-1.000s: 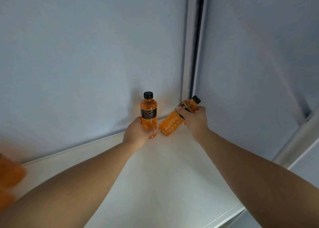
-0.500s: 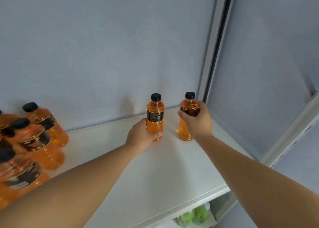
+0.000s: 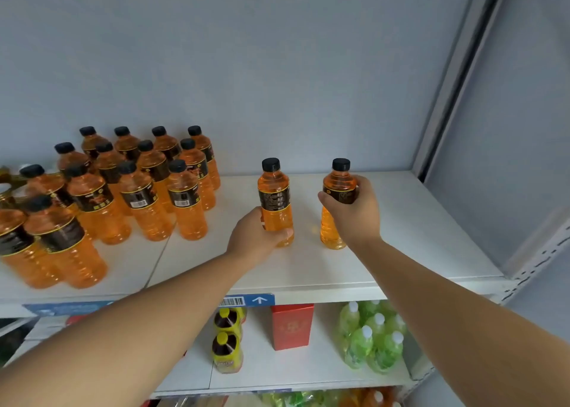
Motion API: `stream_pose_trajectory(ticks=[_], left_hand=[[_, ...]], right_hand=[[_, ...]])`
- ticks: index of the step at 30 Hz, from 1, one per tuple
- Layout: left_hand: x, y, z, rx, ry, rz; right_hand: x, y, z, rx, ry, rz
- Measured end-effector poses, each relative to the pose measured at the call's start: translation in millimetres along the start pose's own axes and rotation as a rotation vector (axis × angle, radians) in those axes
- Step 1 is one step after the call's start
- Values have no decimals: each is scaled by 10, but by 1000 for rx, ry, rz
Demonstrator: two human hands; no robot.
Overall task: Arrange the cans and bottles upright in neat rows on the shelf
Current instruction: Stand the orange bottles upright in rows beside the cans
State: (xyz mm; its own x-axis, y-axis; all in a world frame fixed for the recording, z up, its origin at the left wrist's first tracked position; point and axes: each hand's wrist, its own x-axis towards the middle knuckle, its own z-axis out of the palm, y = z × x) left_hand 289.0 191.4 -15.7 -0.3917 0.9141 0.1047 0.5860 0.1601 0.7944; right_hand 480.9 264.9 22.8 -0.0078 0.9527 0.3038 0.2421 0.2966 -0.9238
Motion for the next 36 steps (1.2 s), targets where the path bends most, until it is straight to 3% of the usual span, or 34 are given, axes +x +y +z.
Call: stream_pose_trajectory(ticks=[16, 36], left_hand=[[-966, -716, -1351, 125, 267, -120], [-773, -1471, -1888, 191, 277, -147]], right_hand=[[-878, -670, 1114, 83, -275, -84], [-1302, -860, 2140, 5, -327, -68]])
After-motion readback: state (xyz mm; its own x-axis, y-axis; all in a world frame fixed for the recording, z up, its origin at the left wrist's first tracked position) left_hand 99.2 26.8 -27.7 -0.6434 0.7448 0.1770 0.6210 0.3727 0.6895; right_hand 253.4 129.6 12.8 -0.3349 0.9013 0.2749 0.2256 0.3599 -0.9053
